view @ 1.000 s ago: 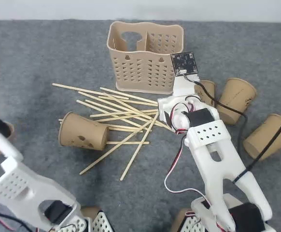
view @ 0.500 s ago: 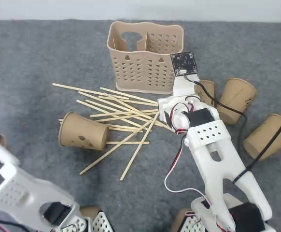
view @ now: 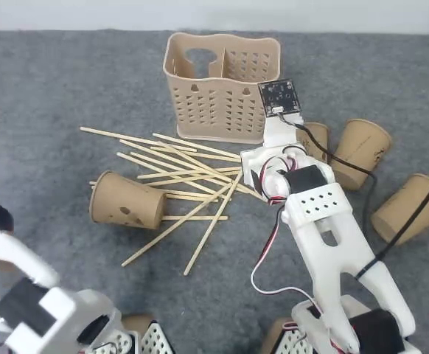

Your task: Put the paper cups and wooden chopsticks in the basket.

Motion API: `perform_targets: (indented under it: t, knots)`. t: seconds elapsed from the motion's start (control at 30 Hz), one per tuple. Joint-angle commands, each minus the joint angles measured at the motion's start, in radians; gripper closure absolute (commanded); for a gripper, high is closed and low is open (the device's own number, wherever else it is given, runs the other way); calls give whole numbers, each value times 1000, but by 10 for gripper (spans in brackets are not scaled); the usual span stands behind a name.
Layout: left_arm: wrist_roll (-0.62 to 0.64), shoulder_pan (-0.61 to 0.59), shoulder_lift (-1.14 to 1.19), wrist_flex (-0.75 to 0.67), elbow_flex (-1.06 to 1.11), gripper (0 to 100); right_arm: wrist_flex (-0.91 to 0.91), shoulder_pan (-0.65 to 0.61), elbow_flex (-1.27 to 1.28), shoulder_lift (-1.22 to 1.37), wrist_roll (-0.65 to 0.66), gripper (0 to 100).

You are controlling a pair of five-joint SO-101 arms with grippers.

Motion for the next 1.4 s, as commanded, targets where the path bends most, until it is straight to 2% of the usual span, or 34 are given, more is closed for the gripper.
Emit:
perform_targets:
  t: [0.0,0.27,0.43,0.57,0.87,1.0,1.23,1.37]
  knots:
    - [-5,17,-74,-172,171,804,-24,-2,-14,-16,17,986]
    - [-2,49,-78,-416,444,818,-24,-2,-14,-16,18,986]
    - [-2,92,-78,-422,452,998,-24,-2,-14,-16,18,986]
    - [61,130,-80,-419,435,988,-24,-1,-14,-16,18,986]
    - [255,253,-80,-187,142,988,-16,1,-14,-19,18,986]
    - [322,301,-80,-153,45,988,-15,19,-15,-19,18,986]
    - [347,370,-80,-86,-76,989,21,48,-23,-67,12,986]
    - [448,433,-78,-66,-197,989,64,48,-23,-107,15,988]
